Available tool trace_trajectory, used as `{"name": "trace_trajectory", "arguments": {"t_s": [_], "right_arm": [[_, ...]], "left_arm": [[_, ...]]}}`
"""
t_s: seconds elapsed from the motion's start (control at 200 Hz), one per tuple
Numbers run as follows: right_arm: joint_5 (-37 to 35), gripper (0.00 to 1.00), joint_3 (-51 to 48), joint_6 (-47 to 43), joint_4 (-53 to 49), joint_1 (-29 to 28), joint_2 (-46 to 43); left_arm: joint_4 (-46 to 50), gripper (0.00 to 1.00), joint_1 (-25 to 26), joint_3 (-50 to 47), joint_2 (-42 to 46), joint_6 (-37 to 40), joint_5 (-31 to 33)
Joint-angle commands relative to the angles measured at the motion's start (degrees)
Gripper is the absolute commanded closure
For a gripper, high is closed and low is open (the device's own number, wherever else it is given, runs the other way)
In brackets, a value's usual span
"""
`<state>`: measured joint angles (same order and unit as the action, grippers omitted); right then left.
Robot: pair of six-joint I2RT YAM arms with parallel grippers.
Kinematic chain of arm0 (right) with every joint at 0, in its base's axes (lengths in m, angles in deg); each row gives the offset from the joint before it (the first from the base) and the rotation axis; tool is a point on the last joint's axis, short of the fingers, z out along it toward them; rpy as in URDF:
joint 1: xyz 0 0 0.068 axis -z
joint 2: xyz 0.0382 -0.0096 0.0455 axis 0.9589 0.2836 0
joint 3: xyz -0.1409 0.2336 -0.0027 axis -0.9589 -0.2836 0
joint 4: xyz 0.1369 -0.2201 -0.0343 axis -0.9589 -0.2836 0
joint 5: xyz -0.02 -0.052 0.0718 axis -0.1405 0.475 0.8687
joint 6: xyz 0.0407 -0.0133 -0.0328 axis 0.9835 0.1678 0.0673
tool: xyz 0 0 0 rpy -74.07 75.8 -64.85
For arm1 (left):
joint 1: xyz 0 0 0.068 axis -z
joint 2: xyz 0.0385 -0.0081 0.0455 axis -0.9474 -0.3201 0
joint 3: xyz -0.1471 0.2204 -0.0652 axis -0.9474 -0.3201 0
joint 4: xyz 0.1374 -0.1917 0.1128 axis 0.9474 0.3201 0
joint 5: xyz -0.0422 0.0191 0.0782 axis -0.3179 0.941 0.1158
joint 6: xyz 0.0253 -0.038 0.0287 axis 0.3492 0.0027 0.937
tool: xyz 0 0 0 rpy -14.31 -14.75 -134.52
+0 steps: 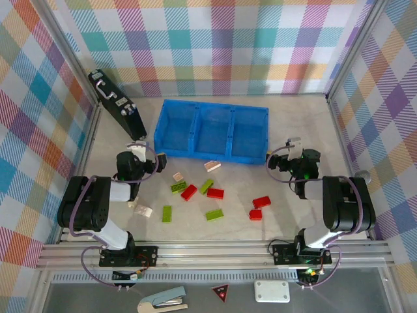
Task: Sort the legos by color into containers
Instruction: Pick up the lego from the bottom-center of the table.
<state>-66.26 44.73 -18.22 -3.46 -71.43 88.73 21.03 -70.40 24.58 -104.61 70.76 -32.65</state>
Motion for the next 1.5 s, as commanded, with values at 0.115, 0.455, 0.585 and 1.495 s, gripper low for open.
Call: {"name": "trace_trajectory", "arguments": {"t_s": [0.115,0.455,0.585,1.495], "right_arm": [[2.97,0.01,-0.51,-0.77,2.13,0.11,-0.54],[2.96,0.01,-0.51,-0.89,2.27,0.04,-0.51],[2.96,0.01,-0.51,-0.94,2.28,0.11,-0.53],[-4.17,0.01,0.80,2.00,0.04,0.02,-0.25]], "left_arm": [[-1.99,0.00,-0.48,-0.64,-0.02,1.16,-2.45],[-2.00,0.00,-0.45,-0.64,0.00,1.13,-2.45],[-1.99,0.00,-0.45,-0.60,-0.03,1.14,-2.45],[-2.16,0.00,-0.54,-0.71,-0.01,1.01,-2.37]]}}
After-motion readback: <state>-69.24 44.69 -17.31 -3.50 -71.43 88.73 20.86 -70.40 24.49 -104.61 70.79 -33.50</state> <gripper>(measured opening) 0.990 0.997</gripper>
